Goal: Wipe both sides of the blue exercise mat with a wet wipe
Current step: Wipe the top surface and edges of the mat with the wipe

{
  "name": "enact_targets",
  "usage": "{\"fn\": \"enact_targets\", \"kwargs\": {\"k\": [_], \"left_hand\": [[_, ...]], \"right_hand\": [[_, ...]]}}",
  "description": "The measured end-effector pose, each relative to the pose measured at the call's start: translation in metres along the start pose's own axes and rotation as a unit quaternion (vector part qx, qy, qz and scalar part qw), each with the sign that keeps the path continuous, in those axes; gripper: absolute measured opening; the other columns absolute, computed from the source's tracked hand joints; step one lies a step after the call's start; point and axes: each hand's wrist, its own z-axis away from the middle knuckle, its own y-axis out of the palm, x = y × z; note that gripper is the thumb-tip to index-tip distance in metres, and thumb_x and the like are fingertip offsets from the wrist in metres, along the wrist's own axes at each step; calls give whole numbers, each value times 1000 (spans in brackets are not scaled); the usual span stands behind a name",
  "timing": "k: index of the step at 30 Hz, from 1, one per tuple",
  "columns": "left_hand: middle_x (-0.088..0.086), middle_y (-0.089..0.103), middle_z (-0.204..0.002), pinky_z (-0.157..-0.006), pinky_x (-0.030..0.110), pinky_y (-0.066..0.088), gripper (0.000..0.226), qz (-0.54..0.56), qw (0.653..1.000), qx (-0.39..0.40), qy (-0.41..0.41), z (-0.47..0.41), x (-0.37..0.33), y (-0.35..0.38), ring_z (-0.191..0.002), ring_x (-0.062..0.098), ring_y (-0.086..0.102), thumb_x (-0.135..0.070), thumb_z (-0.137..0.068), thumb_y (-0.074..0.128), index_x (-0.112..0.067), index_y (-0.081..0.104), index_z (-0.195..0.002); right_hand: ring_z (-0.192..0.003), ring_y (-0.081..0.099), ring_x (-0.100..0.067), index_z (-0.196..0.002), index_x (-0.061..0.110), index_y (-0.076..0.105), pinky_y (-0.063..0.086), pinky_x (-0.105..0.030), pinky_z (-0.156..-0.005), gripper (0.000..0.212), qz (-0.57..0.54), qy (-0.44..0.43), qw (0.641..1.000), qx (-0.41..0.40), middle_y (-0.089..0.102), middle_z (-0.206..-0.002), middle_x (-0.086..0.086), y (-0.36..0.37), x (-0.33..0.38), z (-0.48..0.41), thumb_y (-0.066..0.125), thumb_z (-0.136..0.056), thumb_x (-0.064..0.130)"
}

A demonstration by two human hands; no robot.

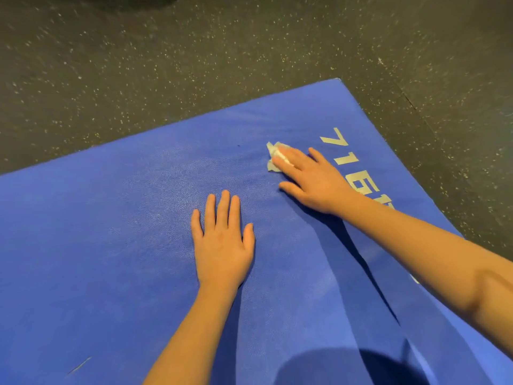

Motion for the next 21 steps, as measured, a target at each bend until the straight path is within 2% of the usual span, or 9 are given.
{"fn": "enact_targets", "kwargs": {"k": [3, 6, 7, 10, 11, 14, 17, 19, 21], "left_hand": [[7, 42, -150, -113, 52, 18, 60, -2, 1000, 5, -3, 0, -1, 0, -142, 30, 32, -43, -93, 31, -11, 49, -140], [7, 43, -150, -113, 52, 19, 59, -6, 1000, 4, -5, 0, -1, 0, -142, 30, 33, -42, -93, 31, -11, 50, -140], [7, 43, -150, -113, 52, 19, 59, -7, 1000, 4, -6, 0, -1, 0, -142, 30, 33, -42, -93, 32, -11, 50, -140], [8, 44, -149, -112, 53, 20, 59, -7, 1000, 1, -6, -1, -1, -1, -141, 30, 34, -41, -92, 32, -10, 51, -139], [8, 44, -149, -112, 53, 20, 59, -8, 1000, 0, -5, -1, -1, -1, -141, 30, 34, -41, -92, 32, -10, 51, -139], [7, 43, -150, -113, 53, 20, 59, -8, 1000, 1, -6, -2, -1, -1, -142, 30, 34, -41, -93, 32, -11, 50, -139], [7, 42, -151, -113, 53, 19, 59, -8, 1000, 9, -8, -1, -1, -1, -142, 30, 32, -41, -93, 32, -11, 49, -140], [7, 41, -151, -113, 53, 19, 60, -8, 1000, 16, -10, -1, -1, -1, -143, 30, 31, -42, -93, 30, -11, 48, -141], [7, 40, -152, -114, 53, 19, 60, -8, 1000, 22, -10, -2, -1, -1, -144, 29, 30, -42, -93, 30, -11, 48, -142]], "right_hand": [[-145, 14, -17, -151, 21, 15, 9, -48, -114, 57, -1, 107, 994, -1, 12, -159, -2, -10, -21, -32, 26, -99, 43], [-145, 11, -22, -150, 14, 17, 7, -47, -116, 61, -29, 196, 980, 23, 7, -159, -8, -16, -15, -71, 27, -99, 47], [-146, 8, -22, -151, 14, 14, 8, -46, -116, 66, -31, 180, 983, 21, 5, -159, -8, -16, -8, -76, 28, -98, 50], [-146, 6, -19, -152, 18, 10, 12, -45, -116, 67, -4, 29, 999, 23, 4, -160, -3, -16, 3, -67, 32, -97, 50], [-146, 7, -17, -152, 21, 8, 11, -45, -116, 66, -1, 18, 1000, 23, 4, -160, -1, -19, -1, -65, 32, -98, 49], [-146, 8, -16, -153, 21, 0, 5, -47, -115, 65, -17, 132, 991, 31, 4, -160, -1, -29, -19, -86, 28, -99, 45], [-144, 14, -22, -152, 13, 9, 5, -49, -116, 66, -29, 242, 967, 74, 7, -159, -6, -38, -20, -123, 25, -98, 49], [-145, 11, -23, -152, 13, 11, 8, -48, -117, 71, -28, 210, 975, 72, 5, -159, -6, -39, -8, -137, 27, -97, 54], [-146, 8, -21, -152, 17, 11, 11, -48, -116, 68, -33, 89, 993, 66, 2, -160, -3, -34, 4, -134, 29, -97, 53]]}}
